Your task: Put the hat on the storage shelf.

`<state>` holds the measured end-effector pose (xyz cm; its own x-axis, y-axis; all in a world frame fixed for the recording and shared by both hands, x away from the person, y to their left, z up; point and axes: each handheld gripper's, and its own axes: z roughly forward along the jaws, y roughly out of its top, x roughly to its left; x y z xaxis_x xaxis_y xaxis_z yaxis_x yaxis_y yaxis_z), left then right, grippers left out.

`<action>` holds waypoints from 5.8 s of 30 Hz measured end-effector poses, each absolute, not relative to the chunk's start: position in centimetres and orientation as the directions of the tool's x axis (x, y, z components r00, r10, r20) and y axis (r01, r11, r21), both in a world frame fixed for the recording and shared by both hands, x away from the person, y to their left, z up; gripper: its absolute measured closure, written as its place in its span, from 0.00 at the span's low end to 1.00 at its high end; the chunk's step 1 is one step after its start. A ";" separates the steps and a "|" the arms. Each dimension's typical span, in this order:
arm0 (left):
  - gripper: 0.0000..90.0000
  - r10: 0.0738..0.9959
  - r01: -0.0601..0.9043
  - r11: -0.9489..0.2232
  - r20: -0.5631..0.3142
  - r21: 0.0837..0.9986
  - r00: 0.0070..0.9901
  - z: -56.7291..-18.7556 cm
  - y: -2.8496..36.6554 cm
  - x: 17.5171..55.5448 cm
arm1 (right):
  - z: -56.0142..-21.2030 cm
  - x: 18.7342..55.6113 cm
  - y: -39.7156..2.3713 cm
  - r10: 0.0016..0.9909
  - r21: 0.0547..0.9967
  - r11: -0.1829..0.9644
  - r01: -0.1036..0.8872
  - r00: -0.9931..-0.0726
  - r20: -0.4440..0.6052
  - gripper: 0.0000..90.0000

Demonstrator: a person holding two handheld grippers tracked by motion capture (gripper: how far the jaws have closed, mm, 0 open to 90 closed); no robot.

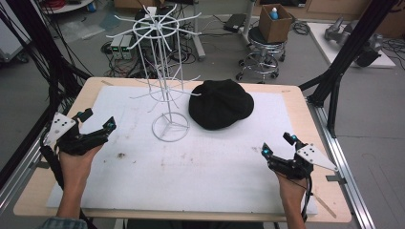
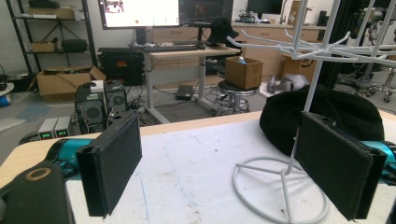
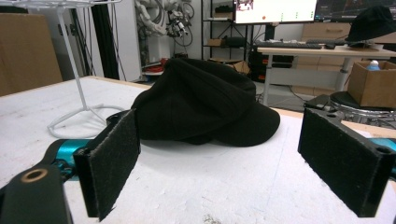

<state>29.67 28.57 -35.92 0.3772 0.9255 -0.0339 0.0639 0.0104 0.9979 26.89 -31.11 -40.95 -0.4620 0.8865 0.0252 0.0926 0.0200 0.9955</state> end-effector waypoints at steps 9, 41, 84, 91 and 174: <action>0.17 0.928 0.066 0.012 -0.035 0.998 0.370 -36.0 28.7 29.7 | -41.0 26.9 -31.1 0.884 0.995 0.025 0.099 -0.467 0.024 0.14; 0.17 0.927 0.074 0.011 -0.038 0.997 0.374 -35.9 28.7 29.7 | -41.1 27.8 -30.5 0.859 0.992 0.024 0.120 -0.510 0.041 0.14; 0.17 0.923 0.081 0.040 -0.068 0.996 0.379 -36.0 29.1 29.8 | -38.6 41.8 -24.0 0.819 0.981 0.160 0.109 -0.569 -0.071 0.17; 0.17 0.920 0.079 0.044 -0.071 0.996 0.386 -35.9 29.1 29.8 | -36.3 43.3 -22.4 0.802 0.986 0.158 0.054 -0.590 -0.096 0.17; 0.17 0.903 0.075 0.104 -0.125 0.992 0.410 -35.6 29.4 29.6 | -32.7 45.4 -24.2 0.829 0.991 -0.131 -0.002 -0.549 0.109 0.96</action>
